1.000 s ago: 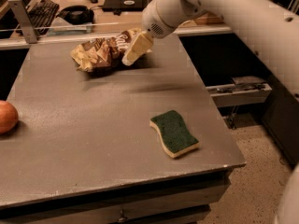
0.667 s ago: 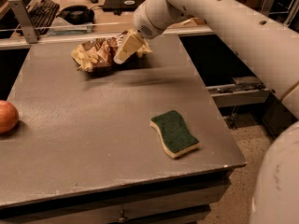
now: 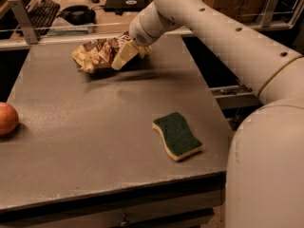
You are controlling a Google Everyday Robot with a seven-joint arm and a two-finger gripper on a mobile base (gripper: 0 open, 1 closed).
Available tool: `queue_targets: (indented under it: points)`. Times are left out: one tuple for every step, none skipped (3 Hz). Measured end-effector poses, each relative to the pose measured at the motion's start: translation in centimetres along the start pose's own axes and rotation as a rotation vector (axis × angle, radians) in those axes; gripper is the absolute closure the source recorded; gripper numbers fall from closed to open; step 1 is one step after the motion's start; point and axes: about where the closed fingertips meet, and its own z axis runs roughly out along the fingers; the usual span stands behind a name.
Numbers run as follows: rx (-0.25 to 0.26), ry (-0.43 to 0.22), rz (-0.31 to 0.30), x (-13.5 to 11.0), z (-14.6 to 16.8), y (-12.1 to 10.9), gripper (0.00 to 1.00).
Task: Move brown chip bag near sponge
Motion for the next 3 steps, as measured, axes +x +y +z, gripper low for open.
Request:
queue_targets:
  points:
    - [-0.020,0.002,0.010,0.3,1.2,0.1,0.16]
    - [-0.026,-0.013,0.001,0.0,1.2,0.2,0.39]
    - [-0.024,-0.036,-0.031,-0.9,0.3,0.3,0.62]
